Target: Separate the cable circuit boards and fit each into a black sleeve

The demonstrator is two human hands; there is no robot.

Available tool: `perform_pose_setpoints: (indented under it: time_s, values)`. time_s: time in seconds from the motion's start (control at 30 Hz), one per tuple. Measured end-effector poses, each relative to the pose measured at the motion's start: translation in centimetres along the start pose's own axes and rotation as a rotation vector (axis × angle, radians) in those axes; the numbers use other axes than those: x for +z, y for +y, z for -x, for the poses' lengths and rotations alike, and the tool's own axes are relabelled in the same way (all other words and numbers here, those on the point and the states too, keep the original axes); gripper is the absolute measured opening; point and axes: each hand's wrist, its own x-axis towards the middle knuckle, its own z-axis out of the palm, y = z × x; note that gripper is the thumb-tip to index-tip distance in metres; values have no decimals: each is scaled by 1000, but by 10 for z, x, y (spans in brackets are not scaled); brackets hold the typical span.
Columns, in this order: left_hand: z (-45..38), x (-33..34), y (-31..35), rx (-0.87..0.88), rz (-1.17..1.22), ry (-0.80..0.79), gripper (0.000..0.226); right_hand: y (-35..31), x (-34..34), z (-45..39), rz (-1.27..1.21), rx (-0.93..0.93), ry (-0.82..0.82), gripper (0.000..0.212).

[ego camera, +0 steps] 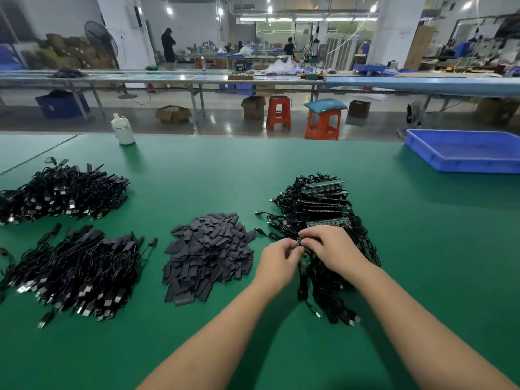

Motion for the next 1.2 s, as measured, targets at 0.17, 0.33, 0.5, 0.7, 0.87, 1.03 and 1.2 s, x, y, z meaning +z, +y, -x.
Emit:
perform_pose_setpoints:
  time_s: [0.17, 0.33, 0.5, 0.7, 0.87, 1.03, 1.2]
  values:
    - [1, 1, -5, -38, 98, -35, 23, 5, -5, 7, -80, 68, -43, 11]
    - [0, -4, -8, -44, 96, -133, 33, 4, -1, 12, -119, 49, -86, 16]
    - [3, 3, -1, -41, 3, 21, 28, 0, 5, 9, -67, 112, 0, 19]
    - [6, 12, 3, -59, -63, 135, 26, -2, 8, 9, -25, 161, 32, 20]
    - [5, 13, 3, -93, -59, 143, 26, -6, 12, 8, -8, 201, 28, 20]
    - [3, 13, 1, -121, -34, 152, 28, -10, 17, 4, 18, 222, 32, 20]
    - [0, 9, -5, -136, -51, 217, 36, -1, 20, 3, 5, 260, 88, 23]
